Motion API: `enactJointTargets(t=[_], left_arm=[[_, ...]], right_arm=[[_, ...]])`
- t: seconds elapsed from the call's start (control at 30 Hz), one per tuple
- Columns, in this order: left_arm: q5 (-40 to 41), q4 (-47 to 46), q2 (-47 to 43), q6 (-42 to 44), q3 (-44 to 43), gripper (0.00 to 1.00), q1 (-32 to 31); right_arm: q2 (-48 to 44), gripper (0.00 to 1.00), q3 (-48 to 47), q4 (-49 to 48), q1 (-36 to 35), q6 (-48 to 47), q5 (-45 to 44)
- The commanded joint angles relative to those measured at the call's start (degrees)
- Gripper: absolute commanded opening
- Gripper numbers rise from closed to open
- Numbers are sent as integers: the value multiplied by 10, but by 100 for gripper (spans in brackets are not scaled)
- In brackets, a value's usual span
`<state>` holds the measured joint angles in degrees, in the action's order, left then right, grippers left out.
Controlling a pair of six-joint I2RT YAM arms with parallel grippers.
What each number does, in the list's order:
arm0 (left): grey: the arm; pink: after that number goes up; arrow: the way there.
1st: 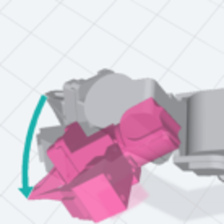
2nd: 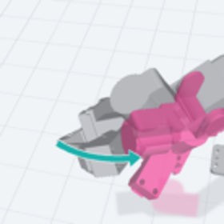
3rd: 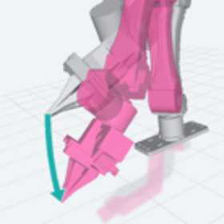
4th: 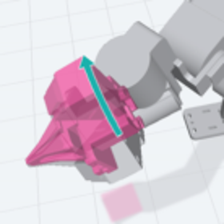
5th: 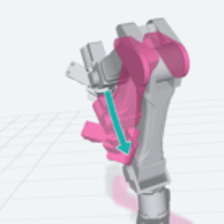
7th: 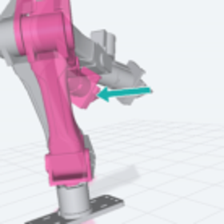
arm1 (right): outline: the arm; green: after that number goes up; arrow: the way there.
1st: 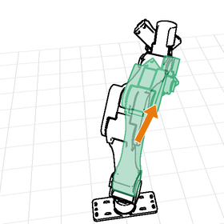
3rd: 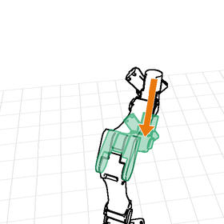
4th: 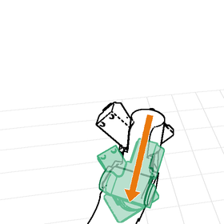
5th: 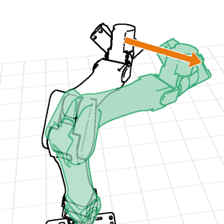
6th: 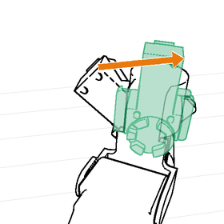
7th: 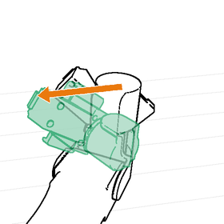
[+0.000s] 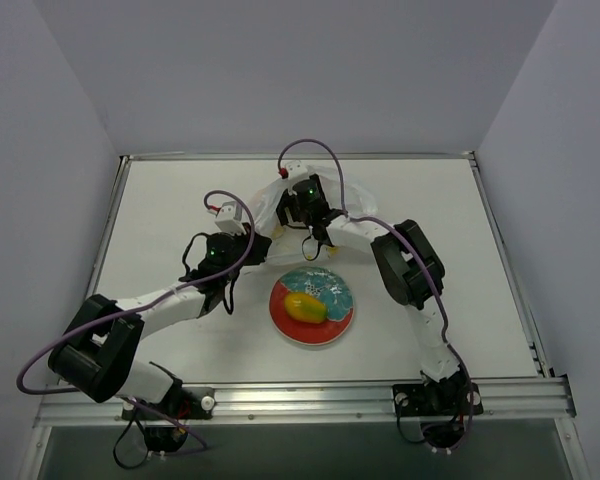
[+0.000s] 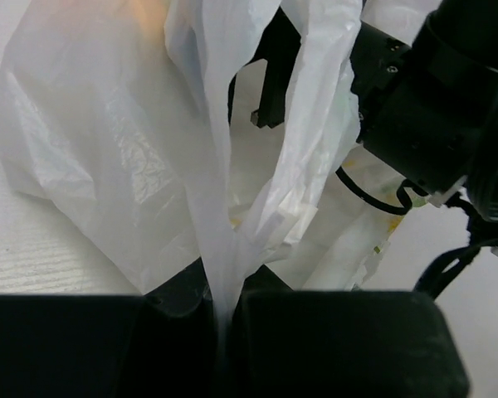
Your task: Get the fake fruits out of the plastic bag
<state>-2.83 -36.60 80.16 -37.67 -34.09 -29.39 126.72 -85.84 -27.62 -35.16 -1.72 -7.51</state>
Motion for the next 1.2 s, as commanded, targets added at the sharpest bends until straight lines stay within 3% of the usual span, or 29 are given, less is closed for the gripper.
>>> enactJointTargets(t=[0.0, 0.17, 0.3, 0.4, 0.5, 0.6, 1.0, 1.17], left_arm=[[-5, -27, -8, 0, -6, 2, 2], [-2, -28, -6, 2, -6, 2, 2], [-4, -29, 4, 4, -9, 2, 2], [-1, -28, 10, 8, -12, 2, 2], [5, -23, 18, 13, -13, 2, 3], [6, -22, 25, 15, -15, 2, 4], [4, -28, 22, 8, -12, 2, 8], [5, -44, 10, -9, -4, 2, 8]], right_arm=[[34, 83, -60, 4, 9, -26, 2], [76, 79, -102, -9, 14, -39, 5], [105, 69, -119, -47, 21, -35, 29], [112, 59, -112, -109, 25, -4, 58], [108, 35, -99, -161, 25, 17, 75], [91, 26, -68, -212, 25, 42, 96], [-67, 21, 120, -257, 19, 82, 96], [-141, 21, 212, -234, -11, 94, 28]])
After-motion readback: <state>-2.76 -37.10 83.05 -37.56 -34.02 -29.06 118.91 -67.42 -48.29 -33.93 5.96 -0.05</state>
